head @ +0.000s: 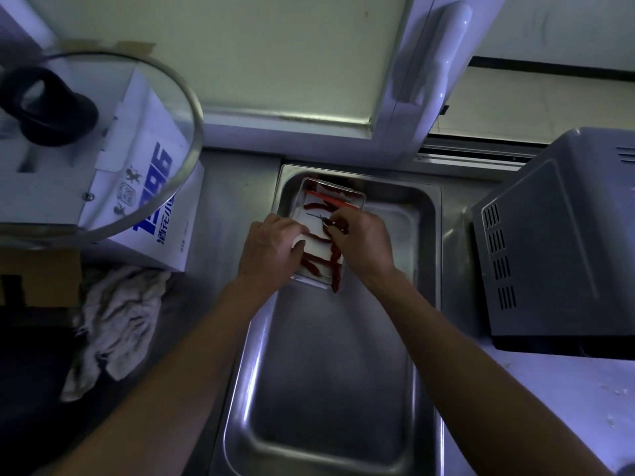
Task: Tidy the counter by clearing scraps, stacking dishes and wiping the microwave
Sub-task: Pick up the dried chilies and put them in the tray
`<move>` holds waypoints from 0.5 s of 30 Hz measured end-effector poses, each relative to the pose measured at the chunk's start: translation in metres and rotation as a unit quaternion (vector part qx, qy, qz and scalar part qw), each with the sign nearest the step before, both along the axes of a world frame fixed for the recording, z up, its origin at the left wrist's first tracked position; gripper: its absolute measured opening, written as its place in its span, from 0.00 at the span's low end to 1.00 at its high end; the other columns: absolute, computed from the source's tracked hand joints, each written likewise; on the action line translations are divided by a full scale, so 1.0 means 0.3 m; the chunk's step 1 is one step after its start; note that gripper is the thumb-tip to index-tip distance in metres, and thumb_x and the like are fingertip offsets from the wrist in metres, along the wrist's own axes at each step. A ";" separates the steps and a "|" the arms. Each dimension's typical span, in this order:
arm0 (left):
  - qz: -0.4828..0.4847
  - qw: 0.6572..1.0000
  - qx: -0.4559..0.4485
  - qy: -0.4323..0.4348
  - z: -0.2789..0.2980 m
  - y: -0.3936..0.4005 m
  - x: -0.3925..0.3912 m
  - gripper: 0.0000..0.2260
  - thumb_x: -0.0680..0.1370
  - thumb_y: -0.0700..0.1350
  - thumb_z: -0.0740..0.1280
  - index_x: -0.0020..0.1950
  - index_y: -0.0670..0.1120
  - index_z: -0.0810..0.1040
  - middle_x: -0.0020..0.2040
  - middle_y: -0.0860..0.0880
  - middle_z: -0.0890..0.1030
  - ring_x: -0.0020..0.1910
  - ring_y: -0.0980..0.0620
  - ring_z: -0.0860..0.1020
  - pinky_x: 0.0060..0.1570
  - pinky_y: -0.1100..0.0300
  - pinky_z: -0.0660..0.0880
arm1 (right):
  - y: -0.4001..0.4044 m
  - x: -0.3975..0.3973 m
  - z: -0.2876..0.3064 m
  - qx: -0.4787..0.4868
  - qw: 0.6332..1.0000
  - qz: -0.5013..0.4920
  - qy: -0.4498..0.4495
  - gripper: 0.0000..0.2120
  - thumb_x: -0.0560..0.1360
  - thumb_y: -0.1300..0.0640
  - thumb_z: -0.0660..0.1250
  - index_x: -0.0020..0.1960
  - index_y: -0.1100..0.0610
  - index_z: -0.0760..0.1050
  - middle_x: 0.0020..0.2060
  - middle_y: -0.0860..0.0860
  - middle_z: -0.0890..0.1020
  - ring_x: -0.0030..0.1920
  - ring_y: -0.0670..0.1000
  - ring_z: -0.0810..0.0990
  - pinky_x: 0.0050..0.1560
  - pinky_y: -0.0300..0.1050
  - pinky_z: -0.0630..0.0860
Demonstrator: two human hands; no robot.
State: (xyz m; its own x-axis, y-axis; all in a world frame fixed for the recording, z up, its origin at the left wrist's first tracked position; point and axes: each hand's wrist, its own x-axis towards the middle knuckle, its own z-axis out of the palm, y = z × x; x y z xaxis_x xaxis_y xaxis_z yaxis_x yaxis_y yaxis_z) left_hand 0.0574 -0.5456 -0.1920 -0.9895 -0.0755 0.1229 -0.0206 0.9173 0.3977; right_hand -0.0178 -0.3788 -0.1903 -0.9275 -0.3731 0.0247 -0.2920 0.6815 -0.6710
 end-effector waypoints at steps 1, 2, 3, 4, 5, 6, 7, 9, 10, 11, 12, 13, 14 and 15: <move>0.000 1.000 0.005 0.001 0.000 -0.009 0.002 0.10 0.75 0.40 0.71 0.56 0.45 0.82 0.52 0.49 0.84 0.54 0.46 0.77 0.51 0.50 0.70 | -0.019 -0.008 -0.001 0.006 1.000 0.011 0.011 0.04 0.76 0.60 0.70 0.50 0.54 0.82 0.42 0.49 0.85 0.40 0.50 0.83 0.45 0.53 0.80; 0.002 1.000 0.010 0.001 -0.001 -0.019 0.005 0.10 0.75 0.40 0.71 0.56 0.45 0.82 0.53 0.48 0.84 0.55 0.46 0.77 0.52 0.49 0.71 | -0.036 -0.017 -0.003 0.016 0.999 0.019 0.021 0.04 0.76 0.61 0.70 0.49 0.55 0.83 0.41 0.50 0.85 0.40 0.51 0.83 0.46 0.54 0.79; 0.005 1.000 0.013 -0.001 -0.004 -0.029 0.007 0.10 0.76 0.41 0.71 0.57 0.45 0.82 0.53 0.48 0.84 0.55 0.46 0.77 0.52 0.48 0.71 | -0.052 -0.027 -0.008 0.032 0.999 0.025 0.029 0.05 0.76 0.61 0.69 0.49 0.55 0.83 0.42 0.49 0.85 0.41 0.51 0.83 0.48 0.55 0.79; 0.008 1.000 0.015 -0.004 -0.006 -0.036 0.008 0.11 0.76 0.42 0.70 0.58 0.45 0.81 0.54 0.48 0.84 0.55 0.46 0.77 0.53 0.48 0.71 | -0.065 -0.036 -0.016 0.054 0.997 0.031 0.037 0.05 0.77 0.60 0.68 0.49 0.54 0.83 0.43 0.48 0.85 0.44 0.50 0.83 0.51 0.54 0.77; 0.010 1.000 0.015 -0.007 -0.010 -0.043 0.009 0.12 0.77 0.43 0.70 0.60 0.45 0.81 0.55 0.48 0.83 0.56 0.46 0.77 0.54 0.49 0.71 | -0.077 -0.043 -0.025 0.077 0.995 0.036 0.044 0.06 0.77 0.59 0.68 0.50 0.53 0.83 0.43 0.47 0.85 0.46 0.50 0.83 0.55 0.54 0.75; 0.011 1.000 0.016 -0.009 -0.014 -0.049 0.009 0.12 0.77 0.44 0.70 0.60 0.45 0.81 0.55 0.48 0.83 0.56 0.46 0.77 0.54 0.49 0.71 | -0.086 -0.048 -0.037 0.097 0.993 0.039 0.050 0.06 0.78 0.58 0.67 0.50 0.53 0.82 0.44 0.47 0.85 0.48 0.50 0.82 0.58 0.52 0.71; 0.012 1.000 0.018 -0.010 -0.019 -0.054 0.009 0.12 0.77 0.44 0.70 0.60 0.45 0.80 0.55 0.48 0.83 0.56 0.46 0.77 0.54 0.49 0.71 | -0.092 -0.051 -0.048 0.112 0.991 0.042 0.054 0.06 0.78 0.58 0.66 0.49 0.52 0.82 0.43 0.46 0.85 0.48 0.50 0.81 0.59 0.51 0.68; 0.011 1.000 0.020 -0.011 -0.029 -0.060 0.010 0.12 0.77 0.44 0.70 0.60 0.45 0.80 0.55 0.47 0.83 0.55 0.46 0.77 0.53 0.49 0.71 | -0.100 -0.055 -0.067 0.136 0.988 0.046 0.058 0.07 0.78 0.58 0.65 0.48 0.51 0.81 0.43 0.46 0.84 0.49 0.50 0.80 0.58 0.50 0.63; 0.011 1.000 0.020 -0.012 -0.034 -0.062 0.011 0.12 0.77 0.44 0.70 0.60 0.45 0.80 0.55 0.47 0.83 0.55 0.46 0.77 0.53 0.49 0.71 | -0.103 -0.058 -0.074 0.145 0.986 0.047 0.060 0.07 0.77 0.59 0.65 0.48 0.50 0.81 0.43 0.46 0.84 0.49 0.50 0.80 0.58 0.50 0.62; 0.010 1.000 0.020 -0.013 -0.040 -0.063 0.013 0.12 0.77 0.44 0.70 0.60 0.45 0.80 0.55 0.47 0.83 0.55 0.46 0.76 0.53 0.49 0.71 | -0.105 -0.059 -0.081 0.150 0.985 0.047 0.064 0.08 0.77 0.59 0.65 0.48 0.50 0.81 0.42 0.47 0.84 0.49 0.50 0.80 0.58 0.51 0.62; 0.008 1.000 0.021 -0.012 -0.044 -0.064 0.015 0.12 0.77 0.43 0.70 0.60 0.45 0.80 0.55 0.47 0.83 0.56 0.46 0.76 0.53 0.49 0.72 | -0.107 -0.059 -0.086 0.151 0.985 0.046 0.069 0.08 0.76 0.60 0.65 0.47 0.50 0.82 0.41 0.47 0.84 0.48 0.51 0.80 0.58 0.52 0.62; 0.005 1.000 0.020 -0.012 -0.049 -0.063 0.018 0.12 0.77 0.43 0.70 0.59 0.45 0.80 0.55 0.47 0.82 0.56 0.46 0.76 0.53 0.50 0.72 | -0.109 -0.059 -0.089 0.151 0.985 0.046 0.074 0.08 0.76 0.60 0.65 0.46 0.50 0.82 0.40 0.47 0.84 0.47 0.52 0.81 0.59 0.53 0.63; 0.003 1.000 0.018 -0.012 -0.050 -0.061 0.020 0.11 0.77 0.43 0.70 0.59 0.45 0.80 0.55 0.47 0.82 0.56 0.46 0.76 0.52 0.50 0.72 | -0.109 -0.057 -0.091 0.151 0.984 0.048 0.080 0.08 0.75 0.60 0.66 0.46 0.51 0.82 0.40 0.48 0.84 0.47 0.52 0.81 0.59 0.54 0.63; 0.001 1.000 0.016 -0.012 -0.050 -0.058 0.020 0.11 0.77 0.43 0.70 0.59 0.45 0.80 0.55 0.48 0.82 0.56 0.46 0.76 0.52 0.50 0.72 | -0.107 -0.054 -0.092 0.153 0.983 0.052 0.085 0.08 0.75 0.60 0.66 0.48 0.51 0.82 0.41 0.48 0.84 0.48 0.53 0.81 0.60 0.54 0.64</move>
State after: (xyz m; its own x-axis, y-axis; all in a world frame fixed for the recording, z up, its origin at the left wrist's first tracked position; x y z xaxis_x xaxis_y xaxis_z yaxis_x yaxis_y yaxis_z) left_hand 0.0634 -0.5631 -0.2070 -0.9919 -0.0814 0.0975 -0.0323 0.9041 0.4261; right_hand -0.0341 -0.4108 -0.2179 -0.8764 -0.4793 0.0477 -0.4604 0.8044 -0.3754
